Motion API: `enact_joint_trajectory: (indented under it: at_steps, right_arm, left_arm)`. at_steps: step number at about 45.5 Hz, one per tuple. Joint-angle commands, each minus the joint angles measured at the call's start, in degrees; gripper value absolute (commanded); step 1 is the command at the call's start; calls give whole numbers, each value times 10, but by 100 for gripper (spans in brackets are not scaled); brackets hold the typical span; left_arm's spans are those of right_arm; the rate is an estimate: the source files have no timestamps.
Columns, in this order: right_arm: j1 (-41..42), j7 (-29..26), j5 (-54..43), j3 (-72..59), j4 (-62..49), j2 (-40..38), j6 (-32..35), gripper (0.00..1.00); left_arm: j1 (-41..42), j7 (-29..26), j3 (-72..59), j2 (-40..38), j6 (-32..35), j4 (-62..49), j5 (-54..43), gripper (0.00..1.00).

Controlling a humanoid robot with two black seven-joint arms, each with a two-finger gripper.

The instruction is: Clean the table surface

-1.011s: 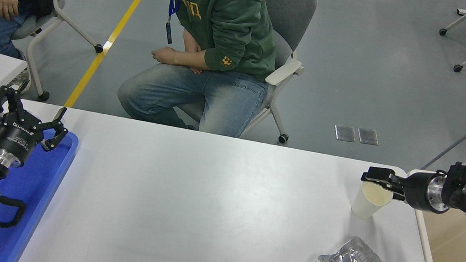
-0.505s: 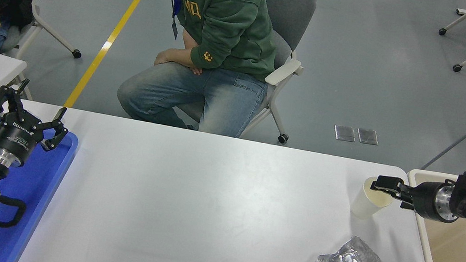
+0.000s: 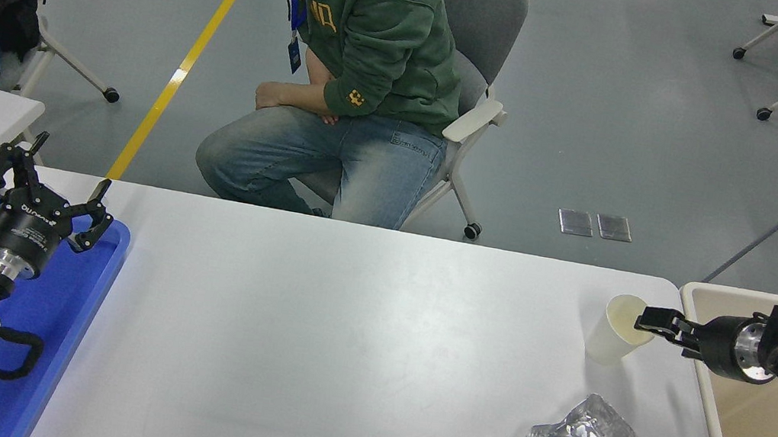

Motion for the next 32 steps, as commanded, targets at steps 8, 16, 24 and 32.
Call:
enact_joint_trajectory:
  at_steps: [8,16,24,32]
  right_arm:
    - [-5,0,-3,-6,-14,37,0,69]
    - [-19,1,-4,-14,-59,56,2,39]
    - [-18,2,-2,-11,-80,58,28,0]
    - [-11,11,-2,-6,-91,57,52,0]
  left_arm:
    - [0,0,0,0,0,0,0,100]
    - [0,0,0,0,0,0,0,100]
    - [0,0,0,0,0,0,0,100]
    - [0,0,0,0,0,0,0,100]
